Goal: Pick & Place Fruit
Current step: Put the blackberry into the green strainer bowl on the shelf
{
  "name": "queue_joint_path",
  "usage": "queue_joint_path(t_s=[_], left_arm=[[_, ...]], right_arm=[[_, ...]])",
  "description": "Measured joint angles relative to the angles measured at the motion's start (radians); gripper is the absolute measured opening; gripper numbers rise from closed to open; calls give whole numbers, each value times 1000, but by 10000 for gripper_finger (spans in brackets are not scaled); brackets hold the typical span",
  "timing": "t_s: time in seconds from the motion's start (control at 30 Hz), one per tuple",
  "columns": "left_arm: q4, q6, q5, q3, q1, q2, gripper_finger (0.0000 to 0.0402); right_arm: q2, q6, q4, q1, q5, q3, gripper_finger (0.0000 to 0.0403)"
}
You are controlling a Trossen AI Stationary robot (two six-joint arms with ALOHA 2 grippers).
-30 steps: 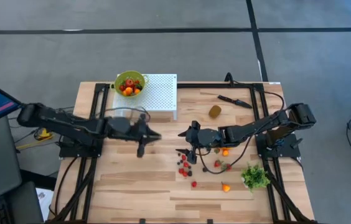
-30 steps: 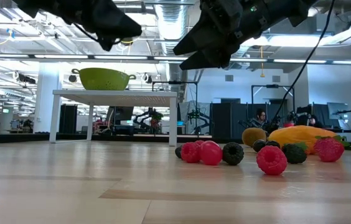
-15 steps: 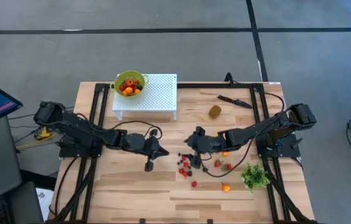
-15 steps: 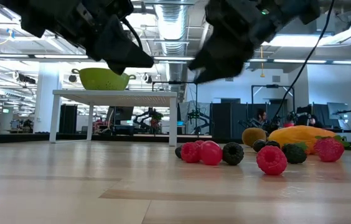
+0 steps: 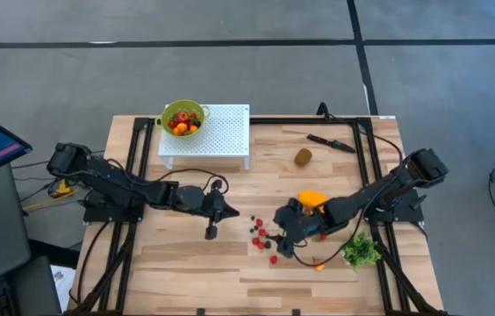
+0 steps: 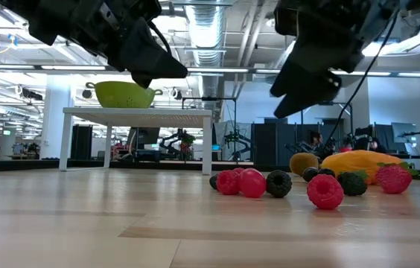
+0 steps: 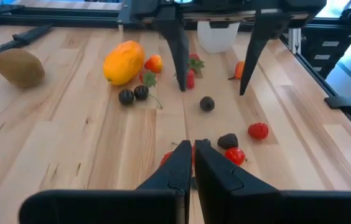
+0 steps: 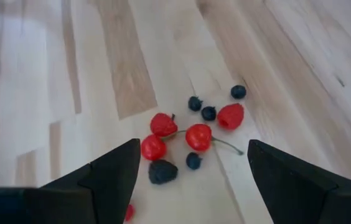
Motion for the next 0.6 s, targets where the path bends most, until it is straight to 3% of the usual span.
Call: queue_joint_path(t_s=[0.27,0.6], left_arm=[[1,88,0,0,0,0,11],[1,131,0,0,0,0,11]], right_arm=[[104,53,-32,30,29,52,290],[215,182,-595,82,12,319,290]])
